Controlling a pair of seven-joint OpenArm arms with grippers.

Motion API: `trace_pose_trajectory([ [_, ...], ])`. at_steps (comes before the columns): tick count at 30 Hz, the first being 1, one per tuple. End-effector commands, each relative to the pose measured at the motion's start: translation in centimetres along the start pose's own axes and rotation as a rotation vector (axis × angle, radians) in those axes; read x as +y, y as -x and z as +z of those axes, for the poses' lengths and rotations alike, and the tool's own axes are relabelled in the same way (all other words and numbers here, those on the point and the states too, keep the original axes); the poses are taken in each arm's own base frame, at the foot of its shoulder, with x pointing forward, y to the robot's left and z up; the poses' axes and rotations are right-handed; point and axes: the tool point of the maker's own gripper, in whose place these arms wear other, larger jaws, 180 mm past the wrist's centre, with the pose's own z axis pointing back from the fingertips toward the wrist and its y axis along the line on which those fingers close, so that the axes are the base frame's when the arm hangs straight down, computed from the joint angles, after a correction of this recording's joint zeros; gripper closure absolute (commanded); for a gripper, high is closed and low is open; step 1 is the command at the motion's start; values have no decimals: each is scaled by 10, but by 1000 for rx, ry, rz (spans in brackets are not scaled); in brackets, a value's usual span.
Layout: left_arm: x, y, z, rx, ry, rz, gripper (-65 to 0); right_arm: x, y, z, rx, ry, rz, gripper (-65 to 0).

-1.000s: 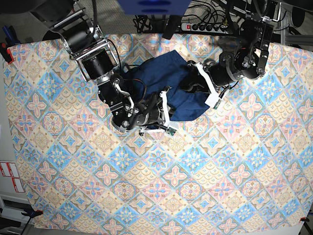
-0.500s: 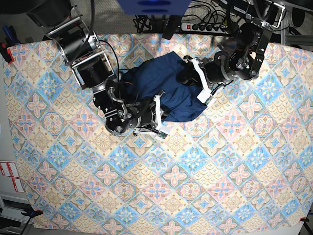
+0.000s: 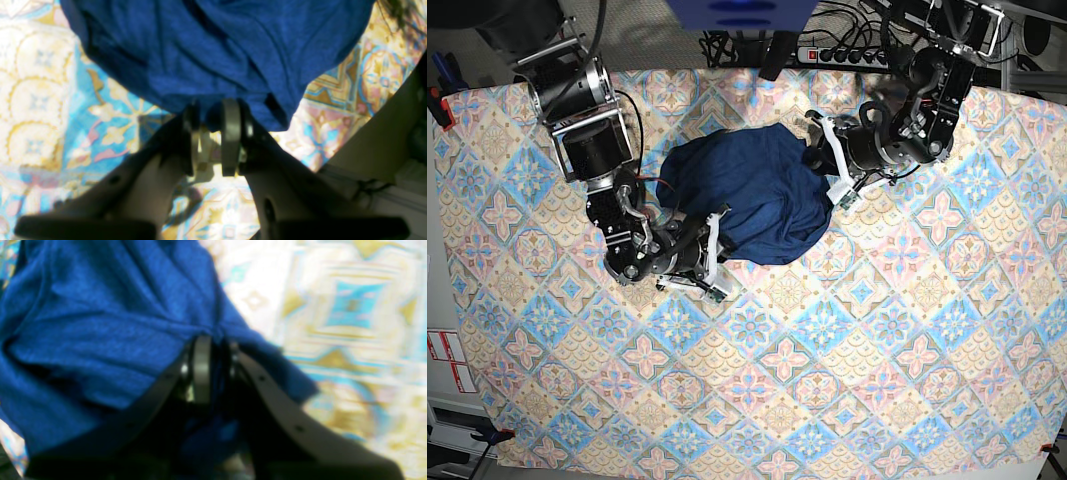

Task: Fold the T-shirt properly
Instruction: 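Grasp the bundle with both grippers and roll it toward the right gripper, then squeeze the bundle's sides inward with both grippers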

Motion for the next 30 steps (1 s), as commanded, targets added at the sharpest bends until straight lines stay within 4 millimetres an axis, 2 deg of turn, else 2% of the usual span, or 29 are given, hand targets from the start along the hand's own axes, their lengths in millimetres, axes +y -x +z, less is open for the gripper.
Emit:
trace_pose_trajectory([
  [1, 4, -15, 4, -40, -11, -24, -109, -16, -31, 16, -77, 43, 40, -64],
  [3, 6, -17, 4, -44, -17, -31, -109, -13, -38, 24, -106, 56, 72, -64],
  [6, 15, -22, 7, -54, -45, -37, -109, -22, -57, 43, -168, 101, 86, -64],
  [9, 23, -28, 10, -66, -68, -41, -108, -36, -60, 52, -199, 133, 42, -64],
  [11, 24, -36, 14, -89, -74, -43, -108, -41, -50, 48, -180, 130, 7, -64],
  [13, 15, -47, 21, -124, -68, -71, -108, -41, -32, 38, -136, 110, -32, -64],
  [16, -11, -59, 31, -177, -34, -110, -108, -49, -23, 30, -100, 98, -74, -64],
  [18, -29, -64, 30, -197, 2, -124, -108, -41, -16, 18, -80, 66, -106, -64],
  [19, -36, -63, 28, -192, 19, -134, -108, -35, -16, 12, -75, 50, -118, -64],
  [24, -71, -54, 13, -155, 111, -176, -108, -37, -25, 11, -108, 48, -121, -64],
  [26, -74, -47, 9, -133, 123, -171, -108, -38, -28, 12, -125, 49, -121, -64],
  [30, -66, -34, -6, -77, 124, -154, -108, -37, -29, 11, -130, 48, -122, -64],
])
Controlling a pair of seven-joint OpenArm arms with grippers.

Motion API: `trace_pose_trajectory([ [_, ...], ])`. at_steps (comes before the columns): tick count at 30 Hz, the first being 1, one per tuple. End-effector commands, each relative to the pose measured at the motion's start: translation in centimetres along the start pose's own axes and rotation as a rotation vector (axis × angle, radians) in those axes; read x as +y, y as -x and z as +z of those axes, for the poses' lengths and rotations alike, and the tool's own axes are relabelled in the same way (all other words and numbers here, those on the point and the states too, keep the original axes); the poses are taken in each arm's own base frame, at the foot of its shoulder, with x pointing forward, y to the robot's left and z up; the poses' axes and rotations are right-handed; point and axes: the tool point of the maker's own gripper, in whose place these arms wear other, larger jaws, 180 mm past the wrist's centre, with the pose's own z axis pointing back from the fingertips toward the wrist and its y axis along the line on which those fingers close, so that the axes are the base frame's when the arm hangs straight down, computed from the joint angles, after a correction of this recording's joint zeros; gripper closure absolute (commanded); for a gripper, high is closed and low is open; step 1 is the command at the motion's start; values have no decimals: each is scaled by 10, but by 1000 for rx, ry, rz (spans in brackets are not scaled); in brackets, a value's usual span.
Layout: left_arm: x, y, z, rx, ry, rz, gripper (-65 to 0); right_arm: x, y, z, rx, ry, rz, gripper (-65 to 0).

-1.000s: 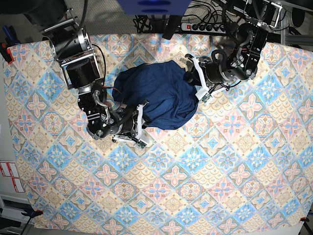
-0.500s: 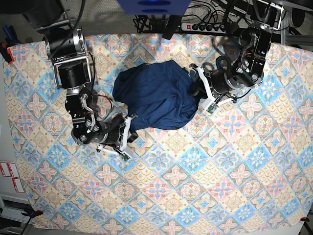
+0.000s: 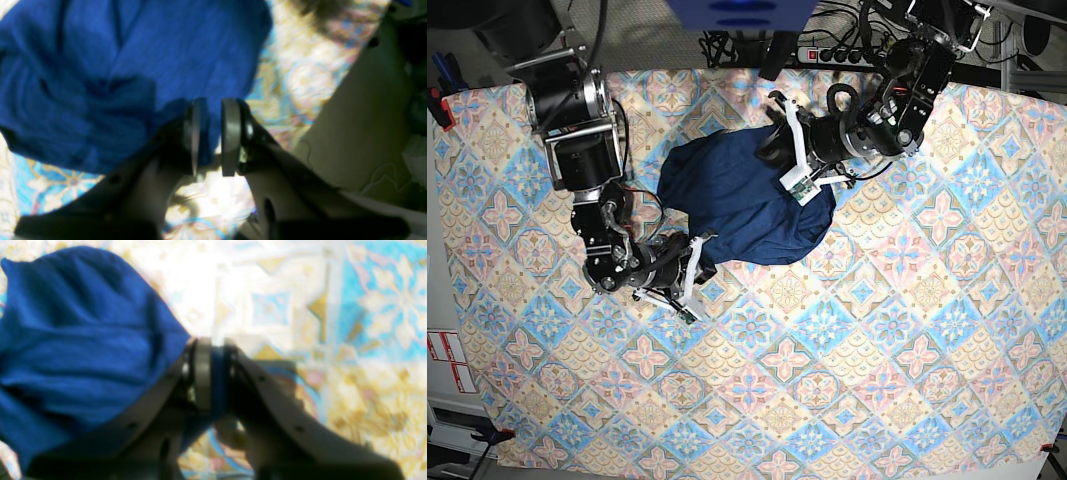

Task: Fold the T-shirt properly
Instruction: 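Squeeze the bundle's sides inward with both grippers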

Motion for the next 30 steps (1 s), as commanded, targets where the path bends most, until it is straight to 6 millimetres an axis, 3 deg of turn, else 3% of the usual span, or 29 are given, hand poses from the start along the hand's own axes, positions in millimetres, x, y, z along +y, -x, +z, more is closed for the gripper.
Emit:
trace_pose_trajectory([
  [1, 0, -8, -1, -25, 10, -7, -108, -2, -28, 5, -69, -6, 15, -64],
  [8, 23, 2, -5, 25, -49, -27, -108, 0, 5, -5, 8, -27, -42, -64],
  [12, 44, 25, -9, 112, -120, -65, -108, -1, 13, -5, 25, -24, -45, -64],
  [18, 67, 34, -8, 172, -194, -121, -108, -5, 66, -1, 163, 3, 17, -64],
  [21, 86, 31, -5, 188, -245, -139, -108, 0, 96, 1, 212, -2, 5, -64],
  [23, 95, 33, -4, 198, -266, -133, -108, -5, 100, 7, 211, 14, 19, -64],
  [25, 101, 21, -7, 170, -277, -134, -108, -9, 98, 15, 196, 33, 44, -63],
  [30, 119, 9, -9, 119, -331, -132, -108, -8, 115, 37, 247, 66, 109, -63],
])
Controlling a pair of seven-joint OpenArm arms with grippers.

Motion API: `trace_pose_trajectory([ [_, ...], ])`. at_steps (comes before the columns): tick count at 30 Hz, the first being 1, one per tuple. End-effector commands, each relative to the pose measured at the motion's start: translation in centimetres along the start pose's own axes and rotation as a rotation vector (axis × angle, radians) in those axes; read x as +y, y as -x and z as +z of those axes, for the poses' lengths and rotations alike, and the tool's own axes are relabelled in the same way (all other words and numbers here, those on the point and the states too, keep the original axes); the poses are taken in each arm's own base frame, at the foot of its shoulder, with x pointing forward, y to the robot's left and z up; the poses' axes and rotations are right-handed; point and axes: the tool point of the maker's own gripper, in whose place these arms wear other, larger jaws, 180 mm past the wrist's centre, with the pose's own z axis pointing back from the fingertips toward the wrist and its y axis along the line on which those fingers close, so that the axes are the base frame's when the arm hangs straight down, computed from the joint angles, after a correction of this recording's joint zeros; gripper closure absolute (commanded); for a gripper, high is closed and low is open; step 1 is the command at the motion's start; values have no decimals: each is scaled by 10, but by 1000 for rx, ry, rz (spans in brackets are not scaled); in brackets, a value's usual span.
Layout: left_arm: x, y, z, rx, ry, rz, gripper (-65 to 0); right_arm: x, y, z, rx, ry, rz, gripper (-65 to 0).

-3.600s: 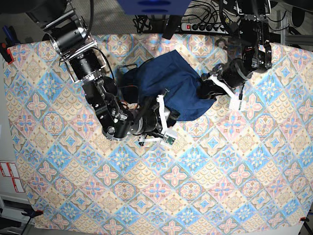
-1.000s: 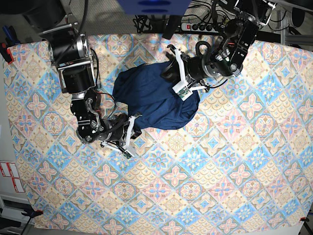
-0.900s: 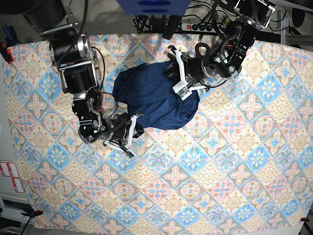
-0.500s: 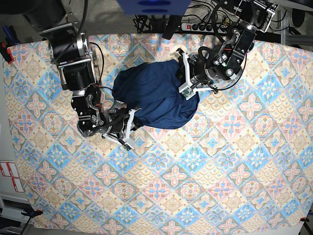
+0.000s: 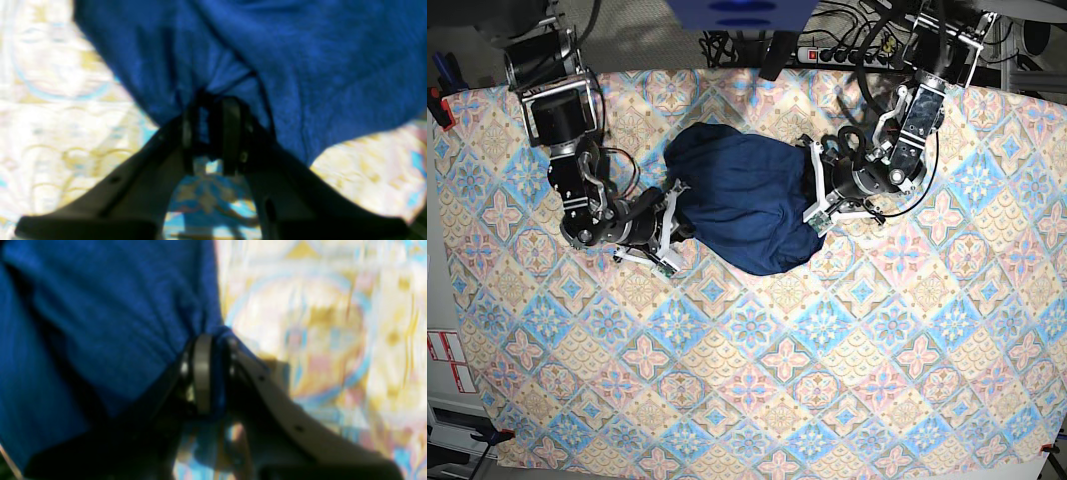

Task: Fold the T-shirt properly
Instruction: 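Squeeze the bundle's sides inward with both grippers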

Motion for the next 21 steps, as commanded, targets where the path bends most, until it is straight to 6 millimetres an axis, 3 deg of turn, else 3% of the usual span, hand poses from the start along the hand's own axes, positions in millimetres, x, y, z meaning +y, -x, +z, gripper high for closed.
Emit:
trace_pose_trajectory([
  [1, 12, -16, 1, -38, -38, -10, -108, -14, 27, 10, 136, 56, 53, -63],
  [14, 27, -78, -8, -117, -141, -79, -108, 16, 38, 42, 155, 84, 180, -63],
  [18, 35, -84, -5, -130, -192, -59, -108, 20, 22, 50, 112, 103, 216, -63],
  [21, 32, -91, 9, -172, -216, -51, -108, 3, 7, 67, 57, 166, 197, -63],
])
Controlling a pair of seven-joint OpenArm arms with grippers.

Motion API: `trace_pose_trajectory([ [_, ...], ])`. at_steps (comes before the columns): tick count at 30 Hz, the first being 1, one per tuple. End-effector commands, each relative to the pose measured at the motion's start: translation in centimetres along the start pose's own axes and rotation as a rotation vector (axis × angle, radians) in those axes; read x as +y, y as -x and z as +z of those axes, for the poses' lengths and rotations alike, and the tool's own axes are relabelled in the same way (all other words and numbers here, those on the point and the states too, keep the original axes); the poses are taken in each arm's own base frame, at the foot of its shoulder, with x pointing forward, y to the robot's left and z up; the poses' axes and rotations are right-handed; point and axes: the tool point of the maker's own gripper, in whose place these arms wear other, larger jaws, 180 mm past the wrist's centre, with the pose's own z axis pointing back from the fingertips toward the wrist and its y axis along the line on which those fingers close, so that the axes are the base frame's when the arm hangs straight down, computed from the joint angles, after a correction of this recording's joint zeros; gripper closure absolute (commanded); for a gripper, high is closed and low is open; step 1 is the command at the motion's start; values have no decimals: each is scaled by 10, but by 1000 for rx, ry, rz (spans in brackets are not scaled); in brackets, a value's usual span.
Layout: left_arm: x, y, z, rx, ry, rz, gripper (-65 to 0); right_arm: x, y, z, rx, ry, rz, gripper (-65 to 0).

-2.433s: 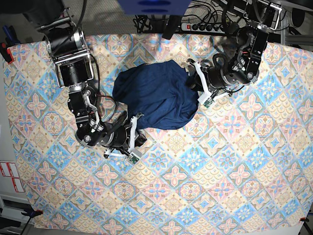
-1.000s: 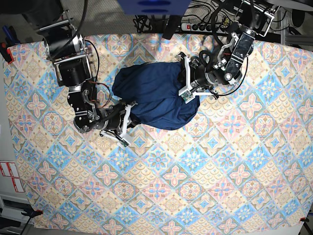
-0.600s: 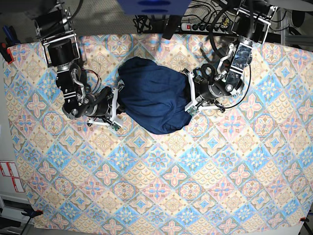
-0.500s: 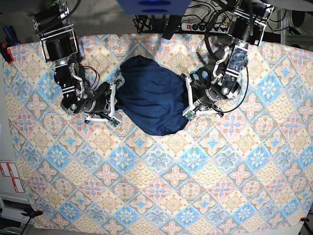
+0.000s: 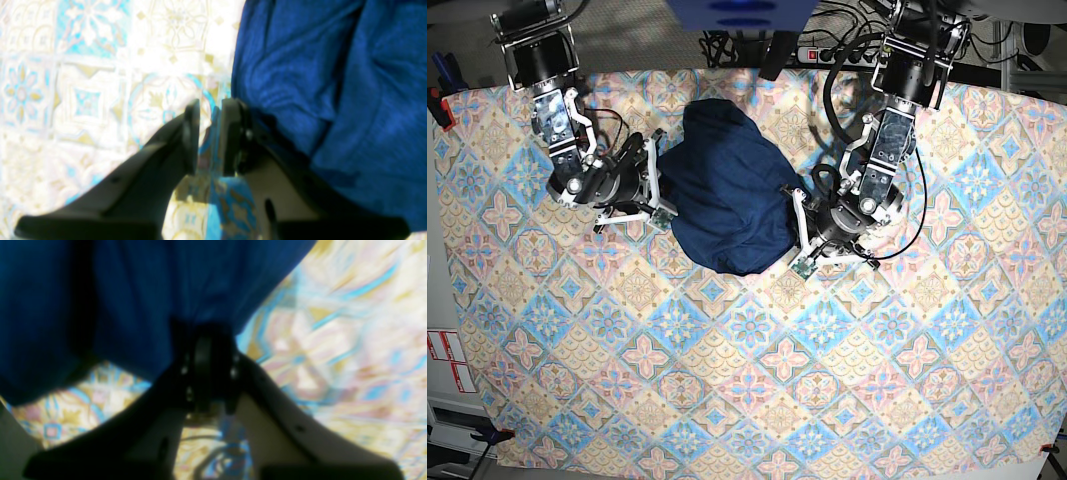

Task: Fold the T-shirt properly
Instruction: 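Squeeze the bundle's sides inward with both grippers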

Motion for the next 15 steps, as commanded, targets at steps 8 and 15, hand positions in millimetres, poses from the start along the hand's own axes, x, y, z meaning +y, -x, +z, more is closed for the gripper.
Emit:
trace_pose_trajectory([
  [8, -32, 8, 57, -95, 1, 62, -108, -56, -10, 32, -78, 152, -71, -63],
  [15, -63, 44, 46, -16, 112, 165, -108, -40, -11, 3, -67, 78, -150, -63],
])
